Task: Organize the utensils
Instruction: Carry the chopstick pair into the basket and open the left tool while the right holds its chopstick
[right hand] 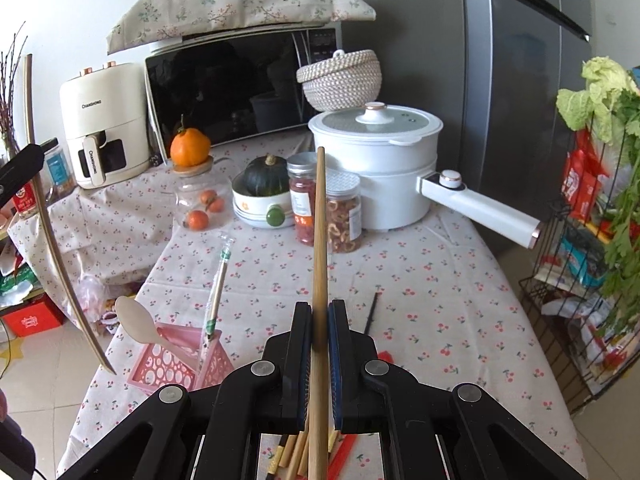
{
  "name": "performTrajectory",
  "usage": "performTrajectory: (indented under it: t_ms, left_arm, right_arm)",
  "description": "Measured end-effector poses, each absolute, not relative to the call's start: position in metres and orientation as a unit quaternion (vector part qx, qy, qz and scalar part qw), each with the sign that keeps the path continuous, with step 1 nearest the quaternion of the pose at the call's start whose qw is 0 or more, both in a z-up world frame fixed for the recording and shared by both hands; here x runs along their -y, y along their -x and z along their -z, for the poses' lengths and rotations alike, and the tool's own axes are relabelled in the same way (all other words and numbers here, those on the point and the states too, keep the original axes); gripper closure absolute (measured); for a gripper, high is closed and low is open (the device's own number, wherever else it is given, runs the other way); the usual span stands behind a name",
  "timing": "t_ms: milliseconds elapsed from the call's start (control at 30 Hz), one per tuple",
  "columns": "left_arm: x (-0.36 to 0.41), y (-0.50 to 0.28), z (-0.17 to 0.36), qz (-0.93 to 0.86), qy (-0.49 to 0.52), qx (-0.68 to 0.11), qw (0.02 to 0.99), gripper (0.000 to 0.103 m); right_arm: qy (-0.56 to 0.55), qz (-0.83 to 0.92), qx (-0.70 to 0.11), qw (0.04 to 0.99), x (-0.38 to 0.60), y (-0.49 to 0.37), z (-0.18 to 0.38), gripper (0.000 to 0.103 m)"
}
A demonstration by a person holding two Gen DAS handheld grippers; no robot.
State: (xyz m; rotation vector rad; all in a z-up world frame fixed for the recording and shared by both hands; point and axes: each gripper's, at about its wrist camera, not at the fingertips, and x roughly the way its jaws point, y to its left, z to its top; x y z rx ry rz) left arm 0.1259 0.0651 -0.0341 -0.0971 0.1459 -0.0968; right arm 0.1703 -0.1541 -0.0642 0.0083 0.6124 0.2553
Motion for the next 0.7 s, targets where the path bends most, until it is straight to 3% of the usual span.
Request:
performTrajectory:
  t_ms: [400,700]
  left_arm:
    - [-0.056,-0.167,0.084,0.051,0.035,-0.109,0.992,0.094]
    - [-0.063,-0.176,0.108,0.085,0.064,-0.244,0.964,0.093]
  right_arm:
    - [0.007,-0.134,-0.300,0.944,0.138,-0.180,0.076,0.098]
    - [-0.019,-0.162,-0.263,0.951,0.132,-0.176,0.072,0.098]
